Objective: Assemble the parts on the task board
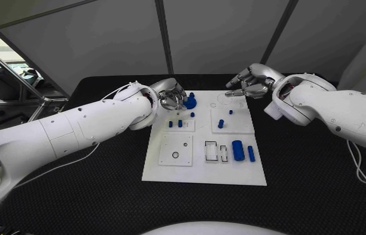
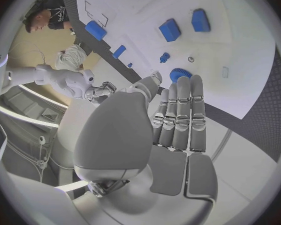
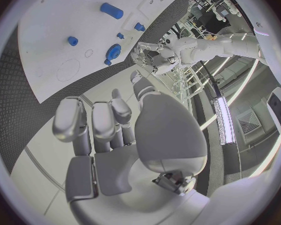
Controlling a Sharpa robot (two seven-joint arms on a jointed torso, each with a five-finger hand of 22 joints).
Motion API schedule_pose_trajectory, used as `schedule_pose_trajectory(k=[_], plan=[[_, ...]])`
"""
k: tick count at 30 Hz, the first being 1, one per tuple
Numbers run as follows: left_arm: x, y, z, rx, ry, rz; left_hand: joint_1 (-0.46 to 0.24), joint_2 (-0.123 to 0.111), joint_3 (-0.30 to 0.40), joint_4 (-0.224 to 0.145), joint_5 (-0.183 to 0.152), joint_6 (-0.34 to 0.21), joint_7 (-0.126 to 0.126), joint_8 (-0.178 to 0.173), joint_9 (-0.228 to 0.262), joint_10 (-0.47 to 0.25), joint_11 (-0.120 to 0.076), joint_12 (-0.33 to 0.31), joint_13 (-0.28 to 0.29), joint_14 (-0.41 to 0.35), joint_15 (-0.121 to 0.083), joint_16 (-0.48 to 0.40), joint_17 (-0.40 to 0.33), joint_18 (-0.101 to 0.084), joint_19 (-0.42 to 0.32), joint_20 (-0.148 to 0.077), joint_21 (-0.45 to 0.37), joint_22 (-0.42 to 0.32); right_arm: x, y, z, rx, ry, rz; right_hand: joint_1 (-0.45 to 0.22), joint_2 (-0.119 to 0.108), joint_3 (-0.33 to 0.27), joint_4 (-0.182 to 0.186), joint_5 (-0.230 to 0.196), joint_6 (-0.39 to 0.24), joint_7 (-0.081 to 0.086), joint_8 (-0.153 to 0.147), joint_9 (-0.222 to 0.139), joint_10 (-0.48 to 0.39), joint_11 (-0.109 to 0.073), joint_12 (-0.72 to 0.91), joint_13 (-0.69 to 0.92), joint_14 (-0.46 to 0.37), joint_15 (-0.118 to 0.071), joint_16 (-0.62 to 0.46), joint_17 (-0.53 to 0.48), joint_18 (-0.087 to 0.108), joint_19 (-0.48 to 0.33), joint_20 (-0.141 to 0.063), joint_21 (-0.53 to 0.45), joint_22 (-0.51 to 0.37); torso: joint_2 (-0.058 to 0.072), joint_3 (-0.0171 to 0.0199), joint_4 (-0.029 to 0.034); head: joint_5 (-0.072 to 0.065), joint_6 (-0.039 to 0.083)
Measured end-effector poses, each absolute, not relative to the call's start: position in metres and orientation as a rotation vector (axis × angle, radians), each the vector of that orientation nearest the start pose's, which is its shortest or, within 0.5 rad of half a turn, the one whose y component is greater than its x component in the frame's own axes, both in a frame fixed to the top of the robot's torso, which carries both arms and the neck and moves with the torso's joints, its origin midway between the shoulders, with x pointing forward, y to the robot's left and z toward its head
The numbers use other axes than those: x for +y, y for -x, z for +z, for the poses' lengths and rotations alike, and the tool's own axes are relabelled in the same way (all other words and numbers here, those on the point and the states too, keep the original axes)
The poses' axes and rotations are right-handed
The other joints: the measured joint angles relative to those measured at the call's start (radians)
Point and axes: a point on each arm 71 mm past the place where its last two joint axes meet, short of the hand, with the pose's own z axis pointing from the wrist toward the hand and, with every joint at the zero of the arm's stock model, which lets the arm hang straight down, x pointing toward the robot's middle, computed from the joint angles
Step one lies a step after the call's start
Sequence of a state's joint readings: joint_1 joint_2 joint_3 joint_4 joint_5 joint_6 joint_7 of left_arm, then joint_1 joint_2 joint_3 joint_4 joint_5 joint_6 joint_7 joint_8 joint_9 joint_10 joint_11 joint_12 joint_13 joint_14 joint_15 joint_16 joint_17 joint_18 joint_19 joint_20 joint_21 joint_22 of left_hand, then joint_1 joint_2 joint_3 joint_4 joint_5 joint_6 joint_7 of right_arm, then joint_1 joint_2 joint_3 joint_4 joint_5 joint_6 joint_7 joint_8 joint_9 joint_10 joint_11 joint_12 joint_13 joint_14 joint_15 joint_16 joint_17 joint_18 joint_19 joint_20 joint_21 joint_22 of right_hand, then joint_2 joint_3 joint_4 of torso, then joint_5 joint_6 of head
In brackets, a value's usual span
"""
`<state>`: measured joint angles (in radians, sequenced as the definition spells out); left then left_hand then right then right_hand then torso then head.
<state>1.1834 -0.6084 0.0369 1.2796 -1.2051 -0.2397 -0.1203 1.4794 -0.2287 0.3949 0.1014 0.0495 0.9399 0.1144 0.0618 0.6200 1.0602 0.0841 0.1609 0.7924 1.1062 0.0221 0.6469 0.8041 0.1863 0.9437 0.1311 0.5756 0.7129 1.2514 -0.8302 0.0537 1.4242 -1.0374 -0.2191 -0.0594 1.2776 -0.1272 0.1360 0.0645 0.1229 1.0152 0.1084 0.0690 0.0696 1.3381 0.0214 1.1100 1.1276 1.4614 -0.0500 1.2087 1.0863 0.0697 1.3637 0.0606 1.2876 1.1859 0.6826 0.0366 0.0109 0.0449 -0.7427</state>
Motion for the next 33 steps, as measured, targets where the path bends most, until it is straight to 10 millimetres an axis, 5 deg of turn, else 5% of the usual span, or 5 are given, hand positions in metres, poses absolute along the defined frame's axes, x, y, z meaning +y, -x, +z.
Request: schedule_pose_trajectory(k=[5,17,23,25,33], plan=[[0.139,-0.532,-0.189,1.715,-0.02,-0.764,0.0,0.0,0.0,-0.016,0.0,0.044,0.01,0.0,-0.083,0.026,-0.006,-0.034,-0.129,0.078,-0.013,0.074,0.024,0.0,0.054,-0.014,0.052,0.041,-0.223,-0.523,-0.139,1.708,-0.239,0.847,0.0,0.0,0.0,0.0,0.0,0.0,0.0,0.0,0.0,0.0,0.0,0.0,0.0,0.0,0.0,0.0,0.0,0.0,0.0,0.0,0.0,0.0,0.0,0.0001,-0.0003,-0.003,0.0],[0.117,-0.531,-0.199,1.699,-0.234,-0.688,-0.025,0.003,0.021,-0.012,0.0,0.085,0.009,0.0,-0.21,0.061,-0.012,-0.065,-0.349,0.288,-0.02,0.528,0.353,0.0,0.158,-0.022,0.205,0.171,-0.22,-0.522,-0.139,1.709,-0.235,0.853,0.0,0.0,0.0,0.0,0.0,0.0,0.0,0.0,0.0,0.0,0.0,0.0,0.0,0.0,0.0,0.0,0.0,0.0,0.0,0.0,0.0,0.0,0.0,0.0001,0.0001,-0.008,0.0],[0.109,-0.533,-0.203,1.714,-0.286,-0.666,-0.033,-0.001,0.022,-0.01,0.0,0.088,0.012,0.0,-0.237,0.063,-0.009,-0.076,-0.401,0.308,-0.022,0.579,0.386,-0.001,0.2,-0.021,0.291,0.249,-0.219,-0.523,-0.139,1.709,-0.234,0.855,0.0,0.0,0.0,0.0,0.0,0.0,0.0,0.0,0.0,0.0,0.0,0.0,0.0,0.0,0.0,0.0,0.0,0.0,0.0,0.0,0.0,0.0,-0.001,-0.0005,0.0003,-0.009,0.0],[0.107,-0.533,-0.204,1.722,-0.299,-0.659,-0.037,-0.005,0.022,-0.01,0.0,0.088,0.012,0.0,-0.243,0.063,-0.009,-0.081,-0.412,0.311,-0.019,0.585,0.391,-0.054,0.209,-0.024,0.308,0.264,-0.219,-0.523,-0.139,1.709,-0.234,0.855,0.0,0.0,0.0,0.0,0.0,0.0,0.0,0.0,0.0,0.0,0.0,0.0,0.0,0.0,0.0,0.0,0.0,0.0,0.0,0.0,0.0,0.0,-0.001,-0.0005,0.0006,-0.01,0.0],[0.105,-0.536,-0.208,1.751,-0.328,-0.63,-0.041,-0.001,0.022,-0.01,0.0,0.088,0.012,0.0,-0.261,0.057,-0.003,-0.088,-0.447,0.322,-0.019,0.608,0.405,-0.029,0.231,-0.02,0.351,0.304,-0.218,-0.523,-0.139,1.71,-0.233,0.857,0.0,0.0,0.0,0.0,0.0,0.0,0.0,0.0,0.0,0.0,0.0,0.0,0.0,0.0,0.0,0.0,0.0,0.0,0.0,0.0,0.0,0.0,-0.001,-0.0004,0.0017,-0.011,-0.002]])
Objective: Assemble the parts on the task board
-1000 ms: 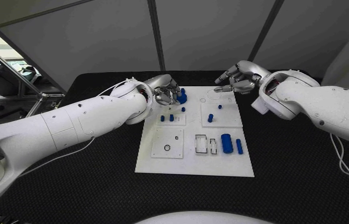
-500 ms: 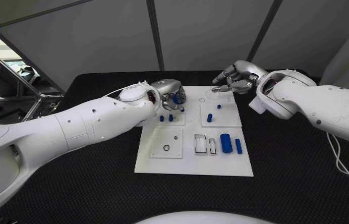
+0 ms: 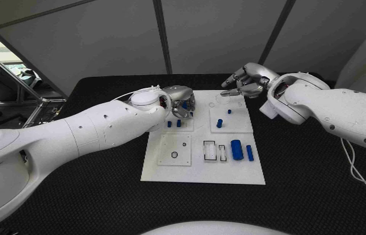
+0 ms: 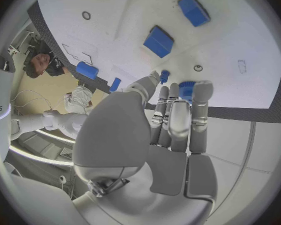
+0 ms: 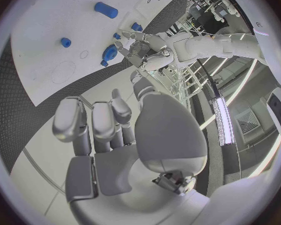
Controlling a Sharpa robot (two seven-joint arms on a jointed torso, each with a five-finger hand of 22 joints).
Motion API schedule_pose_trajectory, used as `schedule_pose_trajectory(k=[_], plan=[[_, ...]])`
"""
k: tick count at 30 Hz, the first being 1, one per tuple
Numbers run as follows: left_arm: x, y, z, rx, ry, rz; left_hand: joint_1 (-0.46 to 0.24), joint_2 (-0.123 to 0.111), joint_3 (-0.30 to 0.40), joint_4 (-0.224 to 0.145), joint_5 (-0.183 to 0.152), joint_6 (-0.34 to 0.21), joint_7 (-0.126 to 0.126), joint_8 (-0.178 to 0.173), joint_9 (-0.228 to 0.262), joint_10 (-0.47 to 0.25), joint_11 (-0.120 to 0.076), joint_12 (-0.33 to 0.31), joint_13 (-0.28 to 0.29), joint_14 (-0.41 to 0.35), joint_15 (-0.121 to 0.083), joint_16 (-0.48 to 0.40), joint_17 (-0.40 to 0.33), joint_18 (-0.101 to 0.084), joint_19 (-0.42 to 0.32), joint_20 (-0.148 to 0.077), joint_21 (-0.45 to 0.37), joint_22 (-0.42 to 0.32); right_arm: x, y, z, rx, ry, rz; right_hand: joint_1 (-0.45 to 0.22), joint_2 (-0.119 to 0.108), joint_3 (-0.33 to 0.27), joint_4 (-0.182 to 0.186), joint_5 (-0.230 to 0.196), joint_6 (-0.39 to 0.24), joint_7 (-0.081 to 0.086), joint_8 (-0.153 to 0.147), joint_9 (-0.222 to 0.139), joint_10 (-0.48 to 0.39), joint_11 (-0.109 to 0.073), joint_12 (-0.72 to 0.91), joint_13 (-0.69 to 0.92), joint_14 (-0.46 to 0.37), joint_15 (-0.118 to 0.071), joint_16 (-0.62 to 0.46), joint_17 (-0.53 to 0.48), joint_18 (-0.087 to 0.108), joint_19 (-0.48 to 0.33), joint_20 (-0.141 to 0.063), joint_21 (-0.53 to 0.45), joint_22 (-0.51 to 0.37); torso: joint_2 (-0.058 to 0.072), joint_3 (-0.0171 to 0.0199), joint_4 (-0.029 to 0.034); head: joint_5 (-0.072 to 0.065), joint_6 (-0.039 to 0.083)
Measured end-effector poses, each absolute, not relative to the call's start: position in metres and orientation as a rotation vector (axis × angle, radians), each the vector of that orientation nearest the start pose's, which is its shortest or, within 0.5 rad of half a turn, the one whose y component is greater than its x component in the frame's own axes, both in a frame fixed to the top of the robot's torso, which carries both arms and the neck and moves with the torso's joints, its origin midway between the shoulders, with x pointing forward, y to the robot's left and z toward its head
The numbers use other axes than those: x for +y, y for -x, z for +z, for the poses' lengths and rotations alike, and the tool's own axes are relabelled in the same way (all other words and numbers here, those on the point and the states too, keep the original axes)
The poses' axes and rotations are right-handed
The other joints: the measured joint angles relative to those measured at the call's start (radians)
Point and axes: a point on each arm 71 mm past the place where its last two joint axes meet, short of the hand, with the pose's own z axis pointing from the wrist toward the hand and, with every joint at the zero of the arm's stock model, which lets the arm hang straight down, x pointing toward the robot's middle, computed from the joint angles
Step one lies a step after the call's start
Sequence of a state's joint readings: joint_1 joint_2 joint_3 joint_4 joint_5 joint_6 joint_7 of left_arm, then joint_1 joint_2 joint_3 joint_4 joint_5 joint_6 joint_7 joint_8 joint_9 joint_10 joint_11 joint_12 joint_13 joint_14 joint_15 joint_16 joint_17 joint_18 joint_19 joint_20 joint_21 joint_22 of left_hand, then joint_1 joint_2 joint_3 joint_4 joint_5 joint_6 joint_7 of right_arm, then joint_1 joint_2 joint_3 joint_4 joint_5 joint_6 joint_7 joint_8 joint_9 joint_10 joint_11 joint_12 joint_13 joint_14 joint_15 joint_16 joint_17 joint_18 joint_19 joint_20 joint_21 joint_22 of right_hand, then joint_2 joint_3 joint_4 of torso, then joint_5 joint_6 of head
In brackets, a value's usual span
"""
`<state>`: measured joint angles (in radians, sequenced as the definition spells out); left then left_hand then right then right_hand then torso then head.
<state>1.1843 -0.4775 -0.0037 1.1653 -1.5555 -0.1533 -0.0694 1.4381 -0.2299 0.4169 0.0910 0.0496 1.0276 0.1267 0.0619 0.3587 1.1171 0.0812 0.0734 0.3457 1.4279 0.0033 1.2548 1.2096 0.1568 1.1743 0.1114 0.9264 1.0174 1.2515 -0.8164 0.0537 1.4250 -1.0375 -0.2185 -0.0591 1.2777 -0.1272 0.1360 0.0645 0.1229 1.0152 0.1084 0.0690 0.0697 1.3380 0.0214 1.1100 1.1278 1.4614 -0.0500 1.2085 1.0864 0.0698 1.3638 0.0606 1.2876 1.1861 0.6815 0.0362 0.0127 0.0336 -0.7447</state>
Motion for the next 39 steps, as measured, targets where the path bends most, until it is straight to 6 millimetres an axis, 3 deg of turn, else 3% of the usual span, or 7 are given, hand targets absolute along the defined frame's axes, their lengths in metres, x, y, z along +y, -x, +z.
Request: schedule_pose_trajectory(k=[25,33,38,39], plan=[[0.1006,-0.5416,-0.2133,1.791,-0.353,-0.597,0.016,0.016,0.024,-0.013,0.0,0.007,0.0,0.0,-0.037,0.007,0.0,0.0,-0.063,0.02,0.002,0.039,0.023,-0.001,0.023,0.001,0.062,0.063,-0.2152,-0.5231,-0.1391,1.71,-0.231,0.861,0.0,0.0,0.0,0.0,0.0,0.0,0.0,0.0,0.0,0.0,0.0,0.0,0.0,0.0,0.0,0.0,0.002,0.0,0.0,0.0,0.0,0.002,0.0,0.0011,0.0001,-0.001,-0.006],[0.0994,-0.542,-0.2129,1.794,-0.359,-0.6,0.033,0.046,0.052,-0.035,0.0,0.029,0.001,0.011,-0.05,0.049,-0.007,0.018,-0.084,0.032,-0.003,0.064,0.038,-0.002,0.045,-0.003,0.103,0.099,-0.2143,-0.5233,-0.1391,1.71,-0.23,0.862,0.0,0.0,0.0,0.0,0.0,0.0,0.0,0.0,0.0,0.0,0.0,0.0,0.0,0.0,0.0,0.0,0.002,0.0,0.0,0.0,0.0,0.002,0.0,0.0011,0.0008,-0.002,-0.008],[0.0992,-0.5423,-0.2129,1.793,-0.363,-0.604,0.037,0.061,0.069,-0.053,0.039,0.057,0.001,0.017,-0.056,0.076,-0.015,0.023,-0.096,0.036,-0.007,0.074,0.045,-0.003,0.058,-0.009,0.134,0.127,-0.2139,-0.5234,-0.1392,1.71,-0.23,0.863,0.0,0.0,0.0,0.0,0.0,0.0,0.0,0.0,0.0,0.0,0.0,0.0,0.0,0.0,0.0,0.0,0.004,0.0,0.0,0.0,0.0,0.003,0.0,0.0012,0.0008,-0.001,-0.007],[0.0993,-0.5423,-0.213,1.793,-0.364,-0.605,0.035,0.063,0.071,-0.054,0.044,0.062,-0.003,0.017,-0.058,0.078,-0.017,0.023,-0.099,0.036,-0.007,0.074,0.045,-0.024,0.06,-0.011,0.139,0.132,-0.2138,-0.5235,-0.1392,1.71,-0.229,0.863,0.0,0.0,0.0,0.0,0.0,0.0,0.0,0.0,0.0,0.0,0.0,0.0,0.0,0.0,0.0,0.0,0.005,0.0,0.0,0.0,0.0,0.003,0.0,0.0012,0.0008,-0.001,-0.006]])
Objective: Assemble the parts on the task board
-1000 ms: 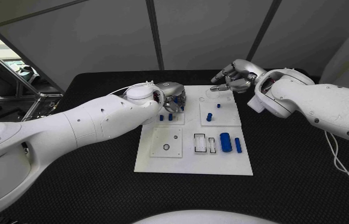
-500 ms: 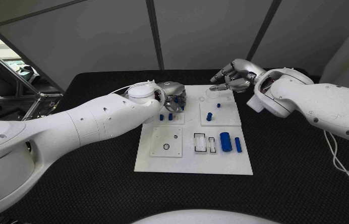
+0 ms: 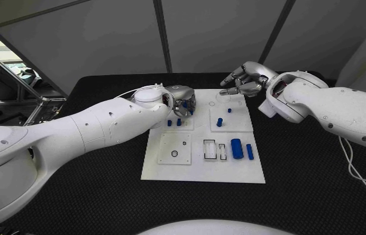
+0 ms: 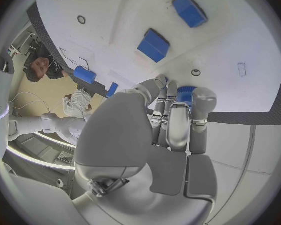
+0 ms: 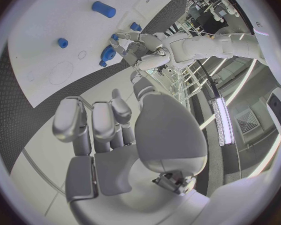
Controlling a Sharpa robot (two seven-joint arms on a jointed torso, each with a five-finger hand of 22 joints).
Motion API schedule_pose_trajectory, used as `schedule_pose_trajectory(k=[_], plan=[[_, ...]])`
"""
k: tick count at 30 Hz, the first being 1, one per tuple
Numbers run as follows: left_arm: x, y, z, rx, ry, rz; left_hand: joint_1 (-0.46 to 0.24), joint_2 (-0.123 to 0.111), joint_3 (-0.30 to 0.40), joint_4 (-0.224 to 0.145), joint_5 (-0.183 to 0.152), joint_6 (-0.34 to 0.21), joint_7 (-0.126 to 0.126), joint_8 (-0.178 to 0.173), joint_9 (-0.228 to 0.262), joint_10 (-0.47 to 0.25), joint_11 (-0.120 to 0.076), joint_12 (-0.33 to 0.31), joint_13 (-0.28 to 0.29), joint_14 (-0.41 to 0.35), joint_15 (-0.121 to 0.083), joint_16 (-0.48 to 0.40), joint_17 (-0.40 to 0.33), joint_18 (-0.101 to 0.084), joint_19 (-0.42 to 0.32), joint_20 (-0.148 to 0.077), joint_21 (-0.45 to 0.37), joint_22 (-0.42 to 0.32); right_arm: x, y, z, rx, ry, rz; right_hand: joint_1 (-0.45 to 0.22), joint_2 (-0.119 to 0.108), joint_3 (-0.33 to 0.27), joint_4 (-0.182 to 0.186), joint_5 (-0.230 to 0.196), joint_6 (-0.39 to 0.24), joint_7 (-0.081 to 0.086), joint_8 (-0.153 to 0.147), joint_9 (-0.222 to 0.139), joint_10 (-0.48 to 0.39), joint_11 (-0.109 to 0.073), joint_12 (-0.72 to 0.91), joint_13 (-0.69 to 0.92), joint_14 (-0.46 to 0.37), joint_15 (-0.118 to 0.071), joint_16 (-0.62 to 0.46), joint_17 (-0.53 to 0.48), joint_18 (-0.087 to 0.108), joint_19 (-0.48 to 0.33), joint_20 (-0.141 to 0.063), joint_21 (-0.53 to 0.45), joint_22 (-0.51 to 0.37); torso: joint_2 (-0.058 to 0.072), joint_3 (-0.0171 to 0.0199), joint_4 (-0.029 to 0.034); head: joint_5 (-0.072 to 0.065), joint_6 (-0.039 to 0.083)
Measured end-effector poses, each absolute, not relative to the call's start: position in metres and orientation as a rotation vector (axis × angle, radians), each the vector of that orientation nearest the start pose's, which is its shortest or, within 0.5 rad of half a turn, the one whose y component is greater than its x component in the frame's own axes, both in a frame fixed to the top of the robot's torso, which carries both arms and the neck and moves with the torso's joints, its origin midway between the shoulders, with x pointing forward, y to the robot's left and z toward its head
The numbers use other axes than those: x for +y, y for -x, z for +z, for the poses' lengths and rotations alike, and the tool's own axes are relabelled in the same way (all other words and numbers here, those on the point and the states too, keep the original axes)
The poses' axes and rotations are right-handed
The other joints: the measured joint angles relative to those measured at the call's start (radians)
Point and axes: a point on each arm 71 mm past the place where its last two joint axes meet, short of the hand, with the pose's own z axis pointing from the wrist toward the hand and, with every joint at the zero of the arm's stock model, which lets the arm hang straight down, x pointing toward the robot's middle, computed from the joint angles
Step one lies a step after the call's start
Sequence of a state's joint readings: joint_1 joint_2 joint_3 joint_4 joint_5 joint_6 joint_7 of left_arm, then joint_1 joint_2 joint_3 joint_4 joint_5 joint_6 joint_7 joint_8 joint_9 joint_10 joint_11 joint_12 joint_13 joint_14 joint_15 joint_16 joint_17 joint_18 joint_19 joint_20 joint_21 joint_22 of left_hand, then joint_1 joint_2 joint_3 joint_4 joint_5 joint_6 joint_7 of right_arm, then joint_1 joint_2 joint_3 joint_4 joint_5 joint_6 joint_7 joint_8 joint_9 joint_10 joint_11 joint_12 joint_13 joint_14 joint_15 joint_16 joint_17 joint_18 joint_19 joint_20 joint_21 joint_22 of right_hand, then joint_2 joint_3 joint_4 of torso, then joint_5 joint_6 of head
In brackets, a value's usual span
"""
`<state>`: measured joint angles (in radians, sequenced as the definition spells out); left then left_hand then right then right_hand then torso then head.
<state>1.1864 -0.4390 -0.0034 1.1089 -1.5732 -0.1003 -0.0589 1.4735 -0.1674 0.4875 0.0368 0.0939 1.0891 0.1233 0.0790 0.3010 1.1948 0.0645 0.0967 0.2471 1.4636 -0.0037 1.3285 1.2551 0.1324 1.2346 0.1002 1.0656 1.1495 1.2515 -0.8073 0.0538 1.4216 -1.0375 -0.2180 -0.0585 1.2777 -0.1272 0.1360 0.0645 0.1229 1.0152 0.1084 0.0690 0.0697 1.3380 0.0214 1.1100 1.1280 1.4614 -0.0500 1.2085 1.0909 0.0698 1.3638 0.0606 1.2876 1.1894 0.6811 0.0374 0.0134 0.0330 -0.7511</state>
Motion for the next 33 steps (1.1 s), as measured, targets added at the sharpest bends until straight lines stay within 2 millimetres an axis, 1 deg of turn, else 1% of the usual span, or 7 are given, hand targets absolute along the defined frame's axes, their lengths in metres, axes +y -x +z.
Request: schedule_pose_trajectory(k=[1,5,6,7,17,24,33], plan=[[0.099,-0.542,-0.213,1.793,-0.365,-0.606,-0.001,0.001,0.0,0.0,0.003,0.005,0.002,0.0,-0.001,0.005,0.001,0.0,-0.002,0.0,0.0,0.0,0.0,-0.032,0.001,0.001,0.004,0.004,-0.214,-0.523,-0.139,1.71,-0.229,0.863,0.0,0.0,0.0,0.0,0.0,0.0,0.0,0.0,0.0,0.0,0.0,0.0,0.0,0.0,0.0,0.0,0.0,0.0,0.0,0.0,0.0,0.0,0.0,0.0,0.0,0.0,0.0],[0.1,-0.542,-0.214,1.791,-0.367,-0.61,-0.006,0.006,0.004,-0.004,0.006,0.012,-0.002,-0.001,-0.003,0.013,-0.003,0.0,-0.008,0.0,0.0,0.004,0.001,-0.03,0.007,0.0,0.014,0.014,-0.214,-0.524,-0.139,1.71,-0.229,0.863,0.0,0.0,0.0,0.0,0.0,0.0,0.0,0.0,0.0,0.0,0.0,0.0,0.0,0.0,0.0,0.0,0.0,0.0,0.0,0.0,0.0,0.0,0.0,0.0,0.0,0.0,0.001],[0.1,-0.542,-0.214,1.791,-0.367,-0.611,-0.006,0.009,0.004,-0.004,0.006,0.015,0.001,-0.001,-0.004,0.014,-0.004,0.0,-0.01,0.0,0.0,0.004,0.001,-0.008,0.007,0.0,0.017,0.017,-0.214,-0.524,-0.139,1.71,-0.229,0.863,0.0,0.0,0.0,0.0,0.0,0.0,0.0,0.0,0.0,0.0,0.0,0.0,0.0,0.0,0.0,0.0,0.0,0.0,0.0,0.0,0.0,0.0,0.0,0.0,0.0,0.0,0.001],[0.101,-0.542,-0.214,1.79,-0.367,-0.612,-0.007,0.01,0.004,-0.004,0.006,0.018,0.0,-0.001,-0.005,0.016,-0.002,0.0,-0.011,0.001,-0.001,0.004,0.001,0.001,0.01,-0.003,0.017,0.02,-0.214,-0.524,-0.139,1.71,-0.229,0.863,0.0,0.0,0.0,0.0,0.0,0.0,0.0,0.0,0.0,0.0,0.0,0.0,0.0,0.0,0.0,0.0,0.0,0.0,0.0,0.0,0.0,0.0,0.0,0.0,0.0,-0.001,0.001],[0.109,-0.538,-0.212,1.776,-0.346,-0.636,-0.007,0.01,0.003,-0.012,0.005,0.024,0.0,-0.002,-0.009,0.021,-0.004,0.0,-0.016,0.004,-0.004,0.004,0.001,0.0,0.018,-0.003,0.034,0.034,-0.215,-0.524,-0.139,1.709,-0.231,0.86,0.0,0.0,0.0,0.0,0.0,0.0,0.0,0.0,0.0,0.0,0.0,0.0,0.0,0.0,0.0,0.0,0.0,0.0,0.0,0.0,0.0,0.0,-0.001,-0.0011,0.0017,-0.001,0.006],[0.118,-0.534,-0.198,1.738,-0.308,-0.673,-0.012,0.014,0.002,-0.014,0.005,0.026,0.002,0.0,-0.012,0.024,0.0,0.0,-0.019,0.004,-0.004,0.011,0.002,0.0,0.021,-0.007,0.037,0.039,-0.217,-0.525,-0.14,1.708,-0.234,0.855,0.0,0.0,0.0,0.0,0.0,0.0,0.0,0.0,0.0,0.0,0.0,0.0,0.0,0.0,0.0,0.0,0.0,0.0,0.0,0.0,0.0,0.0,-0.001,-0.0012,0.0025,0.004,0.008],[0.152,-0.529,-0.19,1.724,-0.243,-0.668,-0.013,0.015,0.002,-0.014,0.005,0.026,0.002,0.0,-0.014,0.028,-0.004,0.0,-0.021,0.004,-0.004,0.012,0.001,0.0,0.021,-0.007,0.037,0.04,-0.221,-0.525,-0.14,1.707,-0.238,0.849,0.0,0.0,0.0,0.0,0.0,0.0,0.0,0.0,0.0,0.0,0.0,0.0,0.0,0.0,0.0,0.0,0.0,0.0,0.0,0.0,0.0,0.0,-0.001,-0.0006,0.0026,0.005,0.007]])
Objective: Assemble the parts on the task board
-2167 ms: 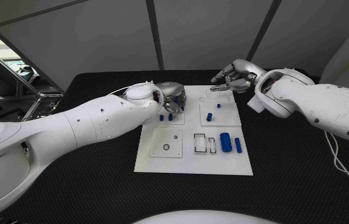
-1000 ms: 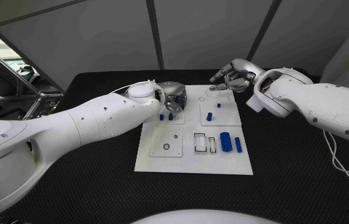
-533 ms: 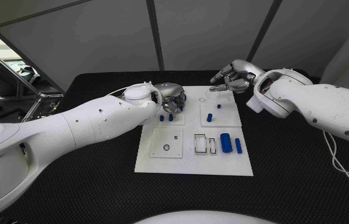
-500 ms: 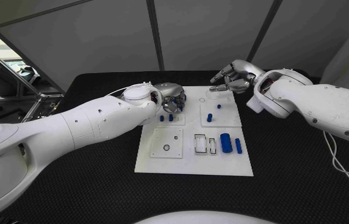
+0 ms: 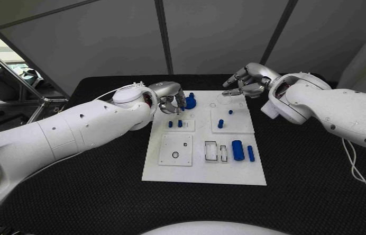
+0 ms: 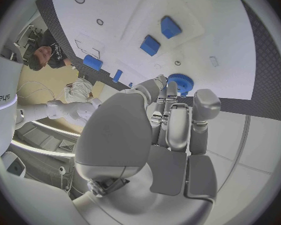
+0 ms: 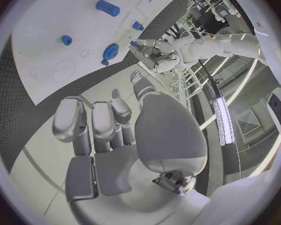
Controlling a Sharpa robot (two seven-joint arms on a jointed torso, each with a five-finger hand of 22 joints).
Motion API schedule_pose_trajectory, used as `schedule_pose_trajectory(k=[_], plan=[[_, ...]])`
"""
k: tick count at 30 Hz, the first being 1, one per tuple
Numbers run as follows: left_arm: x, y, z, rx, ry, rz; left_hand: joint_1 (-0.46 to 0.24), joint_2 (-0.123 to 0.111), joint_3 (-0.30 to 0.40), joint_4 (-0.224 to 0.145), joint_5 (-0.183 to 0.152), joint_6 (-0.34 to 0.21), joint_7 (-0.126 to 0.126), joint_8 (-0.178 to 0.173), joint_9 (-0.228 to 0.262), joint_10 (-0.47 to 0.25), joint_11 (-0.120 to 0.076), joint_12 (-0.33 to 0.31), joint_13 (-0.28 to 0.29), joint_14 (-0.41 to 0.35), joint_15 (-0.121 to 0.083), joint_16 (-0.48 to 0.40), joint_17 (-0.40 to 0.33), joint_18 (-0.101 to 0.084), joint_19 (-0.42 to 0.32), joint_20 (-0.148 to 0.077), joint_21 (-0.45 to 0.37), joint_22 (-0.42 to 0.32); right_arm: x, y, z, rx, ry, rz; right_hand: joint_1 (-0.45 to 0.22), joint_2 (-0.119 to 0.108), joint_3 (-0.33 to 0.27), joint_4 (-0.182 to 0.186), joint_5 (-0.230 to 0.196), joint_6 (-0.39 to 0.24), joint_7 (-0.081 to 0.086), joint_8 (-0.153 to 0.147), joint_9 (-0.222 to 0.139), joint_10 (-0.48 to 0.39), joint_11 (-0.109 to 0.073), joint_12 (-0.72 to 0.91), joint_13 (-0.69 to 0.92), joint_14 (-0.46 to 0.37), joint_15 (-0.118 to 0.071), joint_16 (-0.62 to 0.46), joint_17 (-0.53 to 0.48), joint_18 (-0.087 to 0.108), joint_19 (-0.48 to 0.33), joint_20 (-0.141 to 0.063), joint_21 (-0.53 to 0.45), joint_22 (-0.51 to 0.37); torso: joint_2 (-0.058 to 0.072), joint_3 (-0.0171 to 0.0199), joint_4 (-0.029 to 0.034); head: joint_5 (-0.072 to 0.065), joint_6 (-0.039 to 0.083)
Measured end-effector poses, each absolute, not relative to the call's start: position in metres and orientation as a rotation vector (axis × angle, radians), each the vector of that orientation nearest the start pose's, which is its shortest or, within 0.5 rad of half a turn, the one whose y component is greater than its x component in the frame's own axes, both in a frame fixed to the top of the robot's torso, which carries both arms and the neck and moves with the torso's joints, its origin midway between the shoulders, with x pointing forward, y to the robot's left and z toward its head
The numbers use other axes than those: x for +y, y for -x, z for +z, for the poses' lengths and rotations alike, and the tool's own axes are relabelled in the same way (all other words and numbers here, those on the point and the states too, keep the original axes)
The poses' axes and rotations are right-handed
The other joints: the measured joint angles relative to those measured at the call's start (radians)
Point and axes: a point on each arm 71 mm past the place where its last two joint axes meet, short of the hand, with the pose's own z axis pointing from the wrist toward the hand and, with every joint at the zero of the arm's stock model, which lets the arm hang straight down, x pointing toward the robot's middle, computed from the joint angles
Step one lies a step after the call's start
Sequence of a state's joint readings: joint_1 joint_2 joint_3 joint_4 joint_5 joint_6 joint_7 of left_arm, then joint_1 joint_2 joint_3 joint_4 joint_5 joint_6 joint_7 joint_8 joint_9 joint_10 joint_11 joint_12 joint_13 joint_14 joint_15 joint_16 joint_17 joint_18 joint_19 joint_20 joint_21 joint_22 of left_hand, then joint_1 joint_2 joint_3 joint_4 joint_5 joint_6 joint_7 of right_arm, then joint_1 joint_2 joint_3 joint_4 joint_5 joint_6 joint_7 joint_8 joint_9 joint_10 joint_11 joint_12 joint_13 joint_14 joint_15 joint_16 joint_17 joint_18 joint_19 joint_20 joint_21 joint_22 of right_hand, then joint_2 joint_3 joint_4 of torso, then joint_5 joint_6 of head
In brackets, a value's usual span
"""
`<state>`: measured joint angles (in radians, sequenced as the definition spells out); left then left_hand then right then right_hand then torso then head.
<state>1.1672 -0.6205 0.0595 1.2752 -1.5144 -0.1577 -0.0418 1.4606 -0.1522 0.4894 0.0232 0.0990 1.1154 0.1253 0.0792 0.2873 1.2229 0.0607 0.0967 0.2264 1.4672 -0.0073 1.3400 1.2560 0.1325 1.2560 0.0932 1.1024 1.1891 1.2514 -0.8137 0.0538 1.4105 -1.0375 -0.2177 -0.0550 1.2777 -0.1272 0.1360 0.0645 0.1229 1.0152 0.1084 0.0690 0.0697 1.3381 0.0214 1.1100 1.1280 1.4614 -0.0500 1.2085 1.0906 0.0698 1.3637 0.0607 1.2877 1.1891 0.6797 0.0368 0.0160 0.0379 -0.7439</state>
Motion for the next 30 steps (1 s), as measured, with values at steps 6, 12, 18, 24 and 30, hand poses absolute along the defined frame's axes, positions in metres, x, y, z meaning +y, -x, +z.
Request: schedule_pose_trajectory(k=[6,12,18,24,30], plan=[[0.17,-0.527,-0.193,1.74,-0.207,-0.648,0.0,0.0,-0.003,-0.003,0.0,0.003,0.003,0.0,0.0,0.0,0.0,0.0,-0.001,0.0,0.0,0.0,0.0,0.0,0.0,0.0,0.0,0.0,-0.223,-0.526,-0.14,1.707,-0.24,0.845,0.0,0.0,0.0,0.0,0.0,0.0,0.0,0.0,0.0,0.0,0.0,0.0,0.0,0.0,0.0,0.0,0.0,0.0,0.0,0.0,0.0,0.0,0.001,0.0003,0.0001,0.003,0.0],[0.178,-0.526,-0.195,1.751,-0.184,-0.635,-0.004,-0.005,-0.003,-0.003,0.0,0.003,0.003,0.0,0.0,0.0,0.0,0.0,-0.001,0.0,0.0,0.0,0.0,0.0,0.0,0.0,0.004,0.001,-0.223,-0.526,-0.14,1.707,-0.241,0.844,0.0,0.0,0.0,0.0,0.0,0.0,0.0,0.0,0.0,0.0,0.0,0.0,0.0,0.0,0.0,0.0,0.0,0.0,0.0,0.0,0.0,0.0,0.001,-0.0002,-0.0019,0.006,0.0],[0.176,-0.526,-0.197,1.757,-0.175,-0.637,-0.004,-0.005,-0.003,-0.003,0.0,0.003,0.003,0.0,0.0,0.0,0.0,0.0,-0.002,0.0,0.0,0.0,0.0,0.0,0.0,0.0,0.004,0.001,-0.223,-0.526,-0.14,1.707,-0.241,0.844,0.0,0.0,0.0,0.0,0.0,0.0,0.0,0.0,0.0,0.0,0.0,0.0,0.0,0.0,0.0,0.0,0.0,0.0,0.0,0.0,0.0,0.0,0.002,-0.0002,-0.0033,0.007,-0.002],[0.174,-0.528,-0.201,1.768,-0.168,-0.637,-0.004,-0.005,-0.003,-0.003,0.0,0.003,0.003,-0.001,-0.001,0.0,0.0,0.0,-0.003,0.0,0.0,0.0,-0.002,0.0,0.0,0.0,0.004,0.001,-0.223,-0.526,-0.14,1.707,-0.241,0.845,0.0,0.0,0.0,0.0,0.0,0.0,0.0,0.0,0.0,0.0,0.0,0.0,0.0,0.0,0.0,0.0,0.0,0.0,0.0,0.0,0.0,0.0,0.002,0.0,-0.0034,0.008,-0.005],[0.173,-0.531,-0.204,1.775,-0.16,-0.629,-0.004,-0.005,-0.003,-0.003,0.0,0.003,0.003,-0.001,-0.003,0.0,0.0,0.0,-0.003,0.0,0.0,0.0,-0.002,0.0,0.0,0.0,0.004,0.001,-0.223,-0.526,-0.14,1.707,-0.24,0.845,0.0,0.0,0.0,0.0,0.0,0.0,0.0,0.0,0.0,0.0,0.0,0.0,0.0,0.0,0.0,0.0,0.0,0.0,0.0,0.0,0.0,0.0,0.002,0.0004,-0.0036,0.007,-0.006]])
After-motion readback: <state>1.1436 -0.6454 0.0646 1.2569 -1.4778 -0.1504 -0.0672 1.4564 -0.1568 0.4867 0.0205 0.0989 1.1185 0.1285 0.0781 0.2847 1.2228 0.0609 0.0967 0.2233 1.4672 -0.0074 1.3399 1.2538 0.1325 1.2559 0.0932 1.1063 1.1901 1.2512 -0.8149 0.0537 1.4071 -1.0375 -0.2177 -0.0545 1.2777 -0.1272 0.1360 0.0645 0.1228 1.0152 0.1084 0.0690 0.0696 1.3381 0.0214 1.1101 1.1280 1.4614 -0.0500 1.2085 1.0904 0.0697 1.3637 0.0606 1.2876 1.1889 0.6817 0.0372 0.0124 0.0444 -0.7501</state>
